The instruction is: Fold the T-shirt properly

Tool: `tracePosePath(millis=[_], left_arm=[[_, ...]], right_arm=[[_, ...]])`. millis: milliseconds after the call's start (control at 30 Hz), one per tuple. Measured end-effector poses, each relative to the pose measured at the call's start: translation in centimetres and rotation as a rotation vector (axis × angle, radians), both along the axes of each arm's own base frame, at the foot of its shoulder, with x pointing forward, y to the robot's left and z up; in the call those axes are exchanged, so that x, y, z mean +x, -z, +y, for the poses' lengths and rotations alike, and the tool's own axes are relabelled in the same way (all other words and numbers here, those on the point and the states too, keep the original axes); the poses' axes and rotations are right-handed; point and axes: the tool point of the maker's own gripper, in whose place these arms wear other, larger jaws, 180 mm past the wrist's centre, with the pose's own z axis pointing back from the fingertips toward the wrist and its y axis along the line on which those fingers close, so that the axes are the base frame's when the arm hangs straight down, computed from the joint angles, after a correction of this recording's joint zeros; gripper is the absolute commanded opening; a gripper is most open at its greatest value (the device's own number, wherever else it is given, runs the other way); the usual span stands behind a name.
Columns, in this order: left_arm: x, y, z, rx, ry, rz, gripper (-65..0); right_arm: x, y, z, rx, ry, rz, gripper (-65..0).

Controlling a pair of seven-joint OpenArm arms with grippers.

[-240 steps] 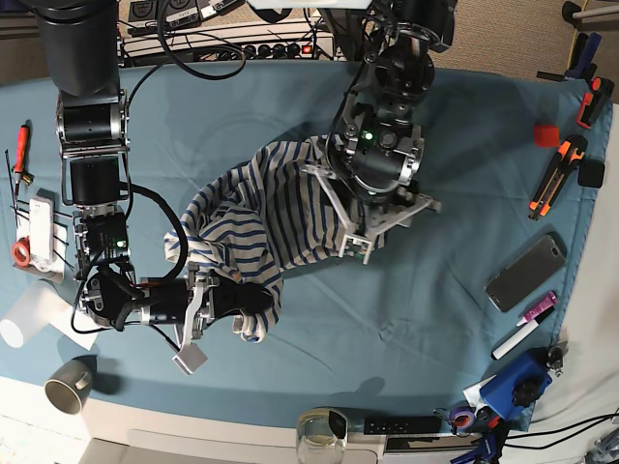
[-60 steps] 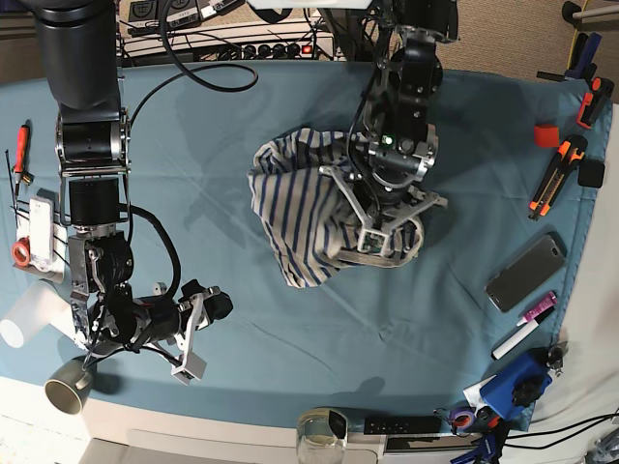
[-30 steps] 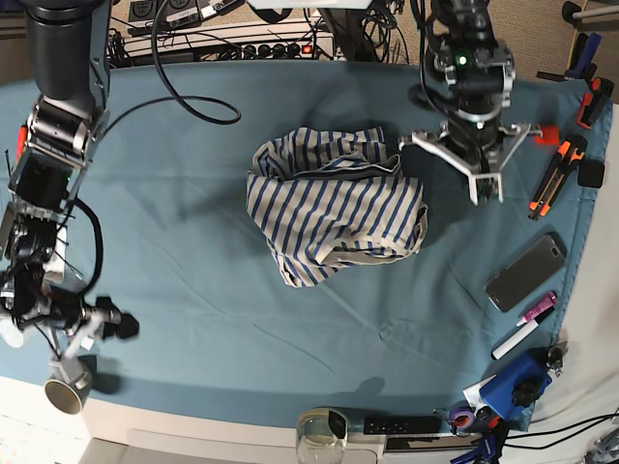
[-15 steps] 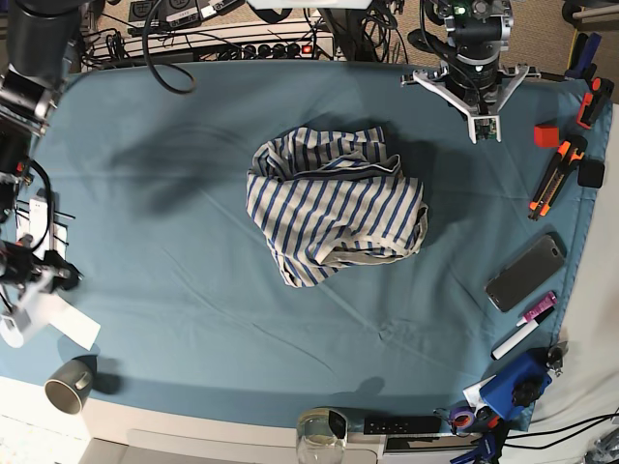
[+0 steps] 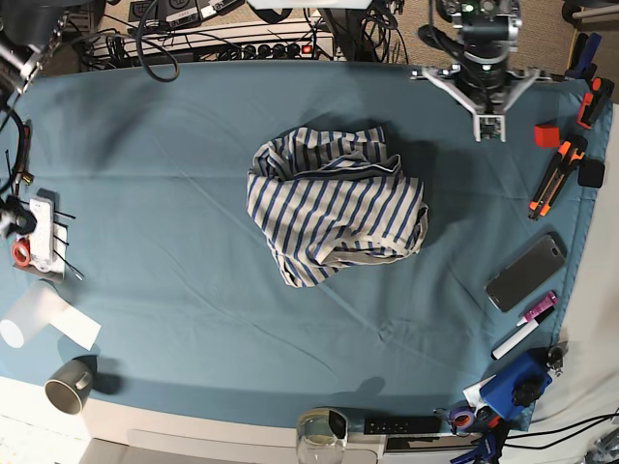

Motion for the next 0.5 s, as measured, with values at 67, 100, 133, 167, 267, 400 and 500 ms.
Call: tracePosePath(millis=[67,100,133,167,267,400,500], left_arm=[[0.1,-0.1,0.3,0.015,0.013,0.0,-65.0],[0.1,-0.1,0.4,0.018,0.016,0.0,-65.0],[0.1,-0.1,0.4,0.019,0.018,0.0,-65.0],[0.1,-0.1,0.4,0.017,0.017,0.001,-65.0],[-0.3,0.2,0.4,0.015,0.012,0.027,-65.0],[-0.6,0.5,0.4,0.008,0.008,0.05,-65.0],[-0.6,0.5,0.4,0.01,0.009,0.047,-65.0]], right_arm=[[-1.6,0.9,-0.5,0.013,0.028,0.015,-43.9],[-2.6,1.5,-0.8,0.016,0.04,0.034,-43.9],[-3.6,2.2,-0.9,0.023,0.047,0.054,-43.9],[-4.6,3.0,-0.9,0.031,0.052,0.077,-43.9],[-7.3,5.1,-0.8,0.034,0.047,0.155,-43.9],[-9.9,6.8,-0.3,0.06,0.043,0.213,-43.9],[-10.8,7.3,0.5,0.109,0.037,0.216,-43.9]])
